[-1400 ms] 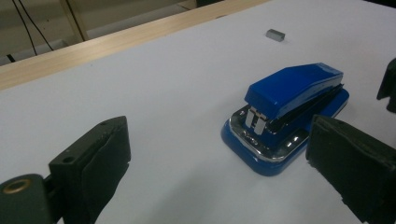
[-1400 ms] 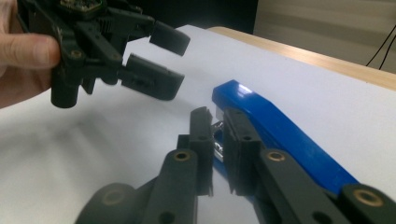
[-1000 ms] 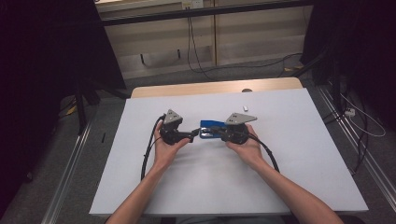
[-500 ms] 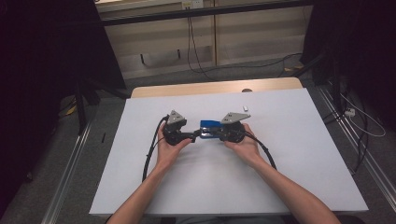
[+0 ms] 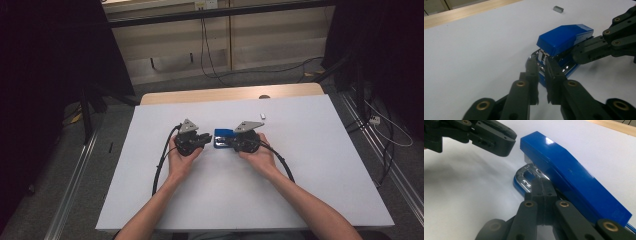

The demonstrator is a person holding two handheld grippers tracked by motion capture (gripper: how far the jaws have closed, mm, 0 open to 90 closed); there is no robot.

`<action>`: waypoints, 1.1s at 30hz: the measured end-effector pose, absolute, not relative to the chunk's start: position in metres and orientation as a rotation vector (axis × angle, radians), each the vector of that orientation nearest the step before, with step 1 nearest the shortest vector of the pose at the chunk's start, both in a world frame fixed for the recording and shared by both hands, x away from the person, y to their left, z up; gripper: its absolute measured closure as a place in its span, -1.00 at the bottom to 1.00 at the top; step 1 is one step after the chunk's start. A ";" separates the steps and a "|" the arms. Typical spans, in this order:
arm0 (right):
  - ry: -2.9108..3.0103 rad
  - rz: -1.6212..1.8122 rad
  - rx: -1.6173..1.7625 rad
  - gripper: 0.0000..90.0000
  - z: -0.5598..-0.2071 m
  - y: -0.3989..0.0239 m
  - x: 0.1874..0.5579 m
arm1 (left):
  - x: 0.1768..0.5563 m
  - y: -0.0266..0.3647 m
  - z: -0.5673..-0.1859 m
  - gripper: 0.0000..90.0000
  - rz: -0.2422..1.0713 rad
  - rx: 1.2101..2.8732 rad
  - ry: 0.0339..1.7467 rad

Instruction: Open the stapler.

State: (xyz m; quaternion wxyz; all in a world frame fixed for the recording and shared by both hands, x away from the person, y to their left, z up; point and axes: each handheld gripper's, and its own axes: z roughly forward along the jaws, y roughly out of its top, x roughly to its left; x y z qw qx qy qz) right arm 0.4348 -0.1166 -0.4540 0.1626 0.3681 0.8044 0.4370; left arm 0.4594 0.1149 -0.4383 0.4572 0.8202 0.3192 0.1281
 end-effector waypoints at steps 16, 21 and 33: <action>2.312 1.206 1.068 1.00 -0.457 -0.117 0.438 | 0.465 0.110 -0.445 1.00 0.316 2.048 0.803; 2.314 1.206 1.064 1.00 -0.457 -0.117 0.438 | 0.465 0.102 -0.443 1.00 0.311 2.065 0.801; 2.319 1.213 1.068 1.00 -0.457 -0.117 0.438 | 0.465 0.098 -0.445 1.00 0.364 2.095 0.780</action>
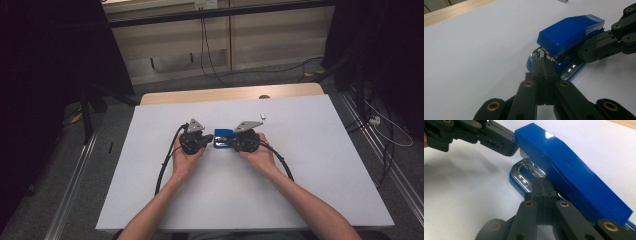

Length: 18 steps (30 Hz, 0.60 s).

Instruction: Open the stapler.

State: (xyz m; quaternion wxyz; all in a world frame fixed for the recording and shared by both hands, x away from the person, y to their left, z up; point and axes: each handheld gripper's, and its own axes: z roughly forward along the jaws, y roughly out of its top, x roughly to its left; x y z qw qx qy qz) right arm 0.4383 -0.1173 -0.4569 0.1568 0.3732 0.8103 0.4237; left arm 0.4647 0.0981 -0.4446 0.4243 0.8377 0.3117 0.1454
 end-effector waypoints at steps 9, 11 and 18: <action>2.319 1.211 1.072 1.00 -0.457 -0.117 0.438 | 0.466 0.094 -0.442 1.00 0.398 2.084 0.776; 2.318 1.213 1.072 1.00 -0.457 -0.117 0.438 | 0.466 0.094 -0.442 1.00 0.404 2.083 0.769; 2.314 1.213 1.079 1.00 -0.457 -0.117 0.438 | 0.465 0.094 -0.439 1.00 0.395 2.056 0.771</action>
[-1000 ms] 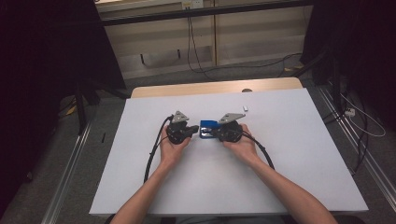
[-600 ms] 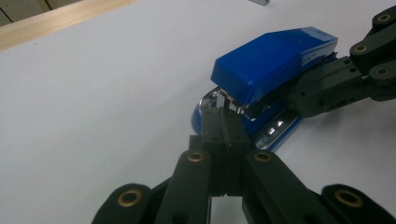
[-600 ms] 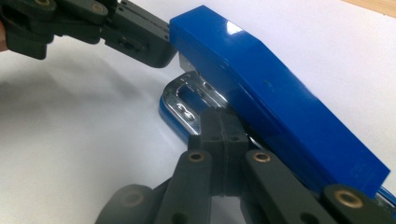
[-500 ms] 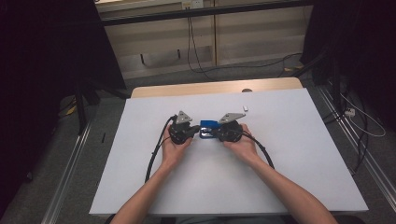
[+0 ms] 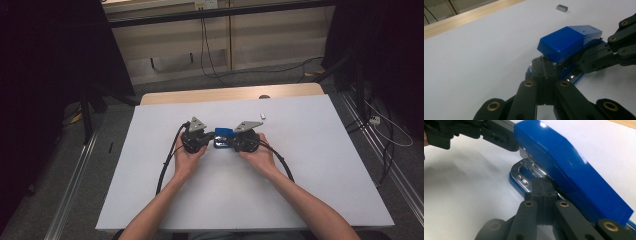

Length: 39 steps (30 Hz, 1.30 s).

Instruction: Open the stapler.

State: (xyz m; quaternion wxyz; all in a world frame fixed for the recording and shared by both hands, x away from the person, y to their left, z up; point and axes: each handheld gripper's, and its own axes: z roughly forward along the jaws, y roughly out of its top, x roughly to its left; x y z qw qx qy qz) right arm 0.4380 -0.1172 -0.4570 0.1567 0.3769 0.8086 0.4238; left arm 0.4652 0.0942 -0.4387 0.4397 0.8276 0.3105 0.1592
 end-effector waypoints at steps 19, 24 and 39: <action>2.308 1.205 1.068 1.00 -0.457 -0.117 0.437 | 0.463 0.093 -0.432 1.00 0.389 2.021 0.756; 2.309 1.205 1.065 1.00 -0.457 -0.116 0.437 | 0.464 0.093 -0.430 1.00 0.391 2.010 0.751; 2.218 1.296 1.017 1.00 -0.447 -0.110 0.429 | 0.465 0.093 -0.427 1.00 0.379 1.997 0.750</action>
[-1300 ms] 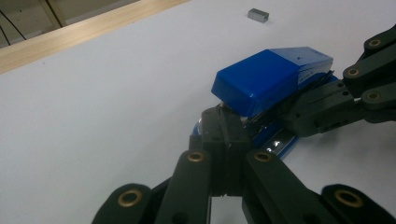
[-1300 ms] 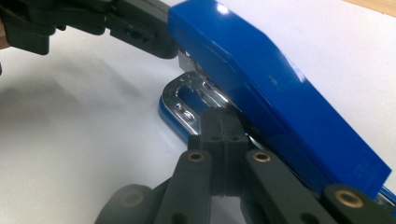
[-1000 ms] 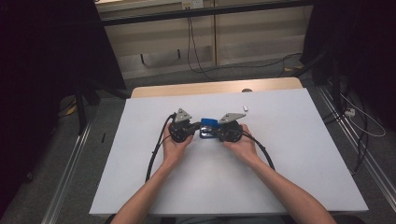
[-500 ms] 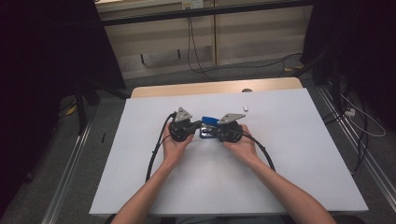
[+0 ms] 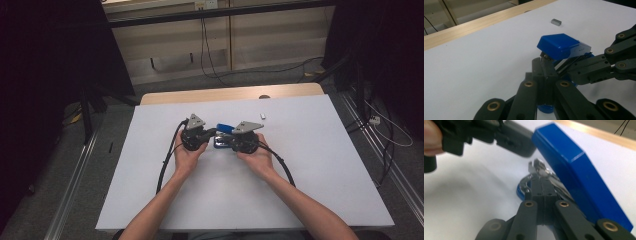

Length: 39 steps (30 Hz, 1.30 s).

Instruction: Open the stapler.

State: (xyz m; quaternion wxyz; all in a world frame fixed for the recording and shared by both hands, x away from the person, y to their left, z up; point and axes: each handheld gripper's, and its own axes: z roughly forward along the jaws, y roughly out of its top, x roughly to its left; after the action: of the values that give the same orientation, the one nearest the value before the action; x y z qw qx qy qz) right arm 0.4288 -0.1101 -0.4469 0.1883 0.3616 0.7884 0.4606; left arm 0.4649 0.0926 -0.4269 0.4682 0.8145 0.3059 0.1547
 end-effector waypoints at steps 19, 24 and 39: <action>2.160 1.307 1.022 1.00 -0.445 -0.100 0.433 | 0.465 0.091 -0.424 1.00 0.377 1.964 0.747; 2.132 1.293 1.024 1.00 -0.445 -0.098 0.433 | 0.465 0.091 -0.423 1.00 0.370 1.955 0.746; 2.099 1.270 1.017 1.00 -0.447 -0.097 0.433 | 0.469 0.093 -0.429 1.00 0.353 1.978 0.755</action>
State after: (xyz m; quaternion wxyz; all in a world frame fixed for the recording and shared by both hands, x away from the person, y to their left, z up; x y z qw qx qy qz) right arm 0.4329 -0.0970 -0.4466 0.2406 0.3716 0.7671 0.4643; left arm 0.4688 0.0930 -0.4288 0.4773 0.8098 0.3090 0.1446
